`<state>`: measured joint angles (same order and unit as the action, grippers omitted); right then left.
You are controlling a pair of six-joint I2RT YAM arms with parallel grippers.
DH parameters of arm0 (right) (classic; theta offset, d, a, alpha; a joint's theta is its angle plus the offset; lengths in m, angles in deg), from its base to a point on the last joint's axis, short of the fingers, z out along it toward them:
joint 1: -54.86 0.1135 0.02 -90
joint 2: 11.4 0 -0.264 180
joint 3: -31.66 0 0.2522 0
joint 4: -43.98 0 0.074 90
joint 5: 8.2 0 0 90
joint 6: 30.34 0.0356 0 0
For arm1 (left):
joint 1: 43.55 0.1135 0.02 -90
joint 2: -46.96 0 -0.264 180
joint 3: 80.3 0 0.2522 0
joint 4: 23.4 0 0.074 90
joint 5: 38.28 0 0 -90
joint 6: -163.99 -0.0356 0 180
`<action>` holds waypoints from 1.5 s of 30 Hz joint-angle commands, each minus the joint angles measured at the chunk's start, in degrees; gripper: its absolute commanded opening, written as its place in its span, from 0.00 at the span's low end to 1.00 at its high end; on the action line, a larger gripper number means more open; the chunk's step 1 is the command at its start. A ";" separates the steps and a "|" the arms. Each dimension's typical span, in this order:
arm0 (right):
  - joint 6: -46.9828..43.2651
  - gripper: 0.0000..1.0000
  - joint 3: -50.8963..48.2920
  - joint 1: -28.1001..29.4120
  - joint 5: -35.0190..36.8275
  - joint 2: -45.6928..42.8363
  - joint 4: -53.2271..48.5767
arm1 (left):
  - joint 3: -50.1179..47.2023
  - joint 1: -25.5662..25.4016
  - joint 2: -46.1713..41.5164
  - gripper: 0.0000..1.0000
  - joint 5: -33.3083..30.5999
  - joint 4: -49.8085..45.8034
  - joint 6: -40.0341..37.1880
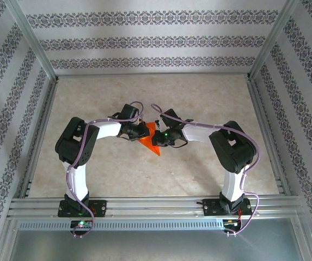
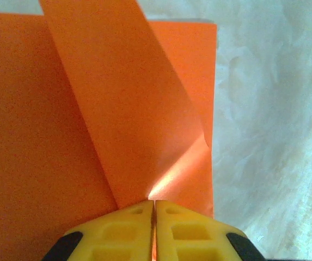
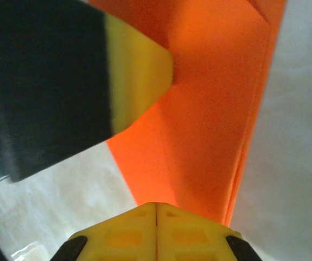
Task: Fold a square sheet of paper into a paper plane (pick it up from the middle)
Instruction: Fourth fold the wing at the center of the table.
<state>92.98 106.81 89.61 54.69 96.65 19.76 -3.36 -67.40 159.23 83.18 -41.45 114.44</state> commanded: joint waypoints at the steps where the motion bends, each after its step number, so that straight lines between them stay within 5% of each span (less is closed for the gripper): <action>1: 0.78 0.07 0.53 -0.14 1.80 2.19 -1.27 | -0.69 1.35 2.08 0.10 -2.23 -3.16 -1.52; 12: -3.27 0.07 -3.00 -0.75 5.18 4.27 -9.37 | 6.19 3.05 3.81 0.11 -4.55 -7.57 -4.21; 37: -3.24 0.06 -6.63 -0.95 5.32 3.65 -8.88 | 22.96 10.79 11.36 0.14 -11.49 -17.68 -11.71; 45: -3.04 0.06 -7.33 -1.05 3.19 2.27 -7.57 | 18.99 10.54 1.73 0.14 -6.97 -15.67 -10.38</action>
<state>90.78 103.22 89.08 55.01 96.61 22.97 18.06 -56.41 167.65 74.59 -57.43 104.01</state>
